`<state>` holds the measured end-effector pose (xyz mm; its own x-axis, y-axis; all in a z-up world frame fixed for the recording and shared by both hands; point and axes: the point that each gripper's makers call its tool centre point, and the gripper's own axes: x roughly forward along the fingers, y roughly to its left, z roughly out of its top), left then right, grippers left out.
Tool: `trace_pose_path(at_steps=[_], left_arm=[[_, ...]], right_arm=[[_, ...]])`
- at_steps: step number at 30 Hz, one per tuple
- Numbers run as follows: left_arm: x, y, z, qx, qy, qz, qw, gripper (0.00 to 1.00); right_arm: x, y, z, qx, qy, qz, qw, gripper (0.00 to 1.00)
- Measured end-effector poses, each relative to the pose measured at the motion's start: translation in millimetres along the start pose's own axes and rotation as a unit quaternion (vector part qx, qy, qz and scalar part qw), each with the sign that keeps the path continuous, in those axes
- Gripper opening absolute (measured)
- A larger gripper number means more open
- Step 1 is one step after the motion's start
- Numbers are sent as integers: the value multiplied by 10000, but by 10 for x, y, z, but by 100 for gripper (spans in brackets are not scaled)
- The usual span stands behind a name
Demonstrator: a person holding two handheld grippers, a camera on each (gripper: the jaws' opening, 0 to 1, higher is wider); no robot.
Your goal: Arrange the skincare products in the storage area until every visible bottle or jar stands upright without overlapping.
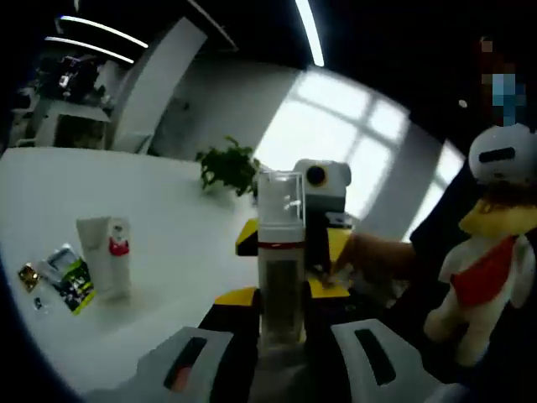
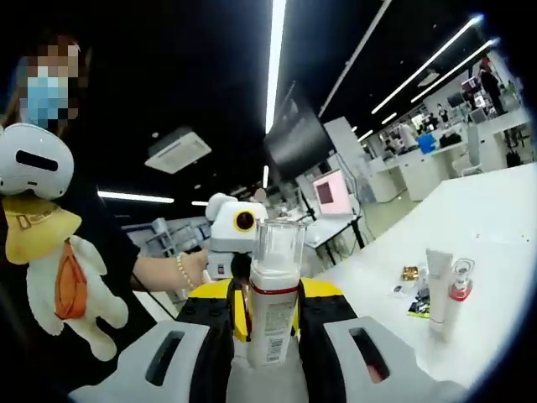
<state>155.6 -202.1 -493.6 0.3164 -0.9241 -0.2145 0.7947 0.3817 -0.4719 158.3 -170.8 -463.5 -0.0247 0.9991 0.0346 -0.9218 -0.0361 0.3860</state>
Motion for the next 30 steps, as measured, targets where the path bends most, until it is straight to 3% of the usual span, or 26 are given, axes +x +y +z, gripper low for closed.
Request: trace_pose_path(at_steps=[2, 8, 10, 15, 18, 30], left_arm=[[-6, -3, -15, 19, 27, -26, 10000, 22], [-4, -31, -46, 99, 113, -236, 9996, 22], [-2, -15, -55, 188, 164, -259, 9994, 22], [2, 182, -151, 910, 422, 50, 9949, 22], [-19, 346, -247, 1192, 595, 254, 9908, 21], [89, 717, -619, 1802, 1224, 676, 9736, 20]], right_arm=[[-23, -33, -13, -47, 29, -53, 10000, 23], [-22, 20, -33, -15, 57, 112, 9999, 22], [-27, 3, -44, -200, 63, 50, 9998, 21], [-5, -115, -166, -837, 421, -228, 9953, 20], [29, -202, -272, -1291, 654, -483, 9883, 20], [90, -539, -710, -1571, 1433, -1140, 9705, 20]])
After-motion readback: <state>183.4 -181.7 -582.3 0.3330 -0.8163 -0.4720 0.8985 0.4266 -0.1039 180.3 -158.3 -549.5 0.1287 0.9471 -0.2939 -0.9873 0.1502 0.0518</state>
